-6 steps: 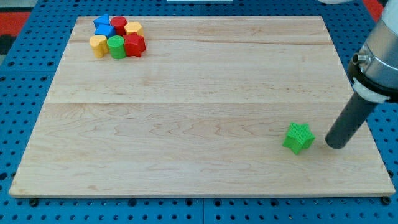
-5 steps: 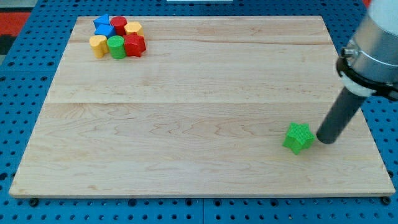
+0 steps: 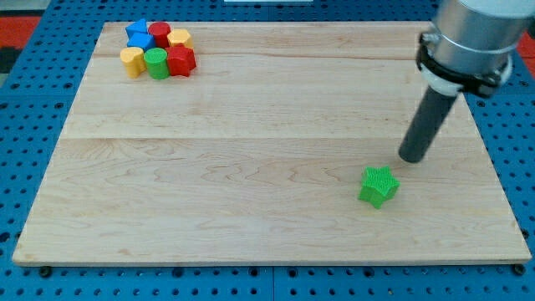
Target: Move your arm towards the center of the board
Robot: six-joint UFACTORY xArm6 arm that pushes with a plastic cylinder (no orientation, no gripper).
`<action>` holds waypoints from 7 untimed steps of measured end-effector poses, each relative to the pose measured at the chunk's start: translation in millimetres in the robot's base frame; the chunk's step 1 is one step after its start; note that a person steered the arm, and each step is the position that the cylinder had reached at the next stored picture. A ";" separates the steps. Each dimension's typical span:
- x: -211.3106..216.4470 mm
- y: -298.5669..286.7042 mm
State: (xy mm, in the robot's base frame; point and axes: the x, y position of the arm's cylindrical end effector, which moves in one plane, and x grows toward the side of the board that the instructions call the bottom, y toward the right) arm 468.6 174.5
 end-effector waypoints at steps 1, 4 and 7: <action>-21.2 -43.1; -76.7 -93.0; -155.6 -159.7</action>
